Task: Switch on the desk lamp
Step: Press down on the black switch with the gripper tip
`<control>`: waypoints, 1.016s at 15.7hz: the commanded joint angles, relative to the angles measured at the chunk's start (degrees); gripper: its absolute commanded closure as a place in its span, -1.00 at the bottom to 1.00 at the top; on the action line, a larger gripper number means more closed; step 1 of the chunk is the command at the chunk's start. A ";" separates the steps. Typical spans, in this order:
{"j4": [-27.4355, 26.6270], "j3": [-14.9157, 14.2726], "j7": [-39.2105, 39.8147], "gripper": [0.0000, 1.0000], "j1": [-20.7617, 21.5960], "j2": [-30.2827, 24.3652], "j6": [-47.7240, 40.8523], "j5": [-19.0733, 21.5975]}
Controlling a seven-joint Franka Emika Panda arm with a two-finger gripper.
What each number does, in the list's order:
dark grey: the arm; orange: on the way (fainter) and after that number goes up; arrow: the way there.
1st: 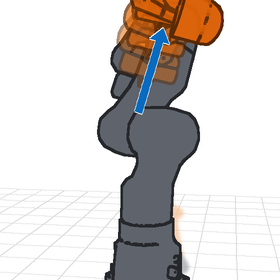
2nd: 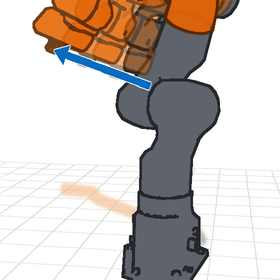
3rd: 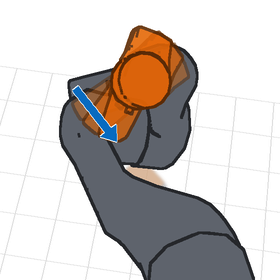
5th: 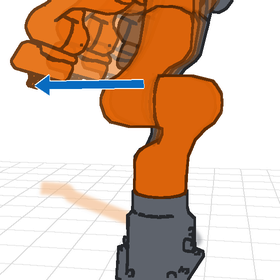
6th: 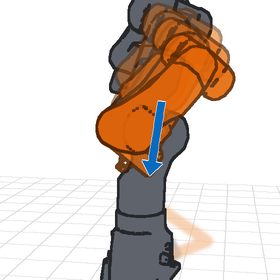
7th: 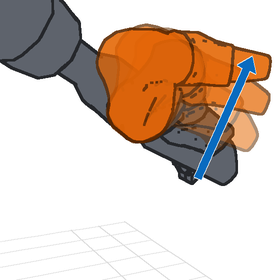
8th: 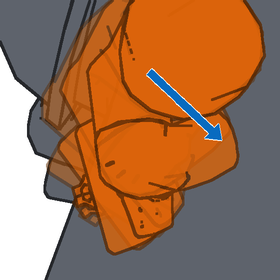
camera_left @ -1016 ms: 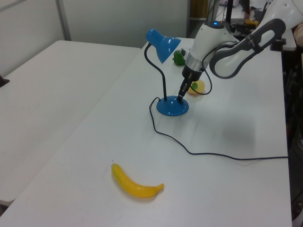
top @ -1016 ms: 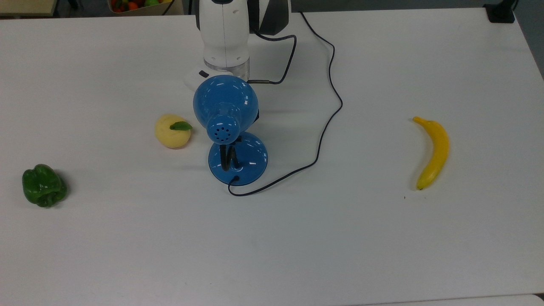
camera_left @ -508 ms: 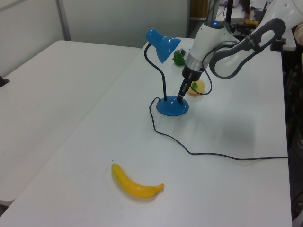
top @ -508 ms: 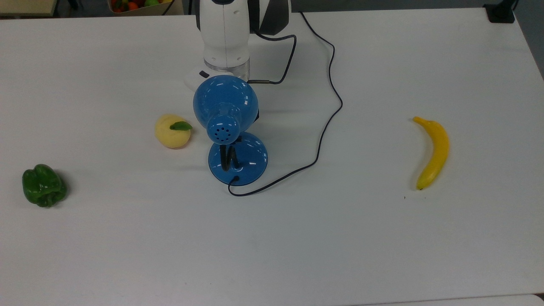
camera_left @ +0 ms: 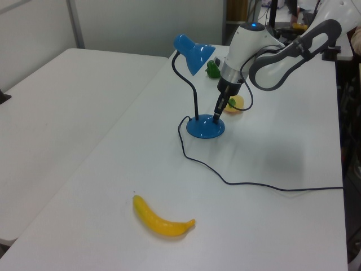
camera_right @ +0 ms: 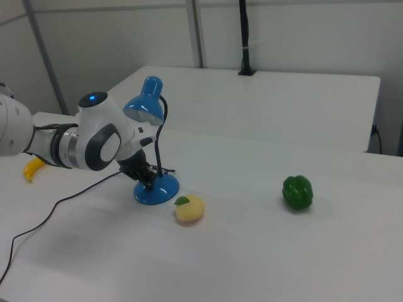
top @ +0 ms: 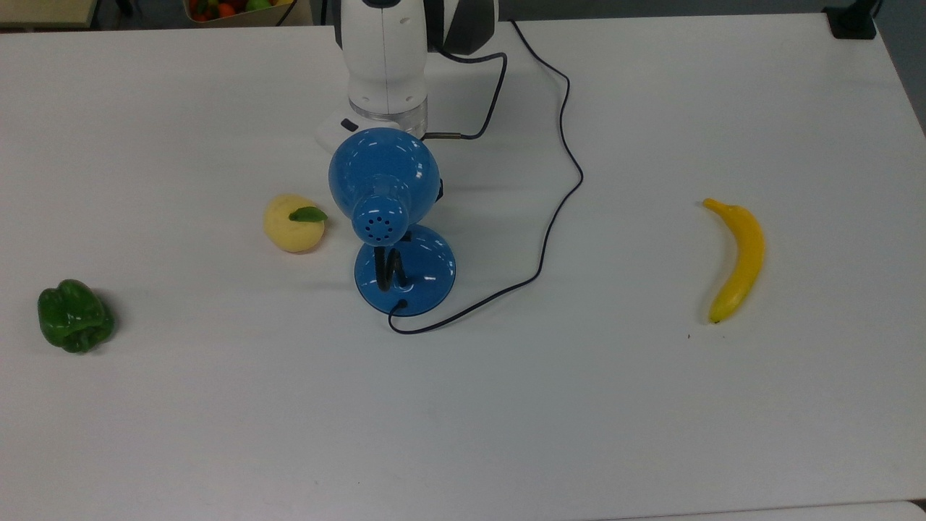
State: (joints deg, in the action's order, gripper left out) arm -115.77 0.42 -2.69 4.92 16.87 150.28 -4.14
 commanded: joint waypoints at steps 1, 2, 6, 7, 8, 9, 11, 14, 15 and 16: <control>0.71 1.16 -3.03 1.00 0.53 -0.35 -1.22 -1.13; 1.77 1.16 -3.11 1.00 0.45 0.43 -1.31 -1.13; 2.92 1.25 -3.11 1.00 0.36 1.32 -1.22 -1.13; 2.92 1.25 -3.11 1.00 0.45 1.58 -1.22 -1.22; 2.92 1.25 -3.11 1.00 0.36 1.67 -1.22 -1.22; 2.92 1.25 -3.03 1.00 0.36 1.59 -1.31 -1.22; 2.75 1.25 -2.85 1.00 0.45 0.97 -2.10 -1.22; 2.66 1.25 -2.85 1.00 0.27 0.88 -2.19 -1.22; 2.66 1.25 -2.85 1.00 0.27 0.88 -2.19 -1.22; 2.66 1.25 -3.02 1.00 0.36 0.71 -2.28 -1.22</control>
State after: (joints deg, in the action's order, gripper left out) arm -113.82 1.73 -3.85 4.95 18.06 150.26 -4.15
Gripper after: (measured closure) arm 0.991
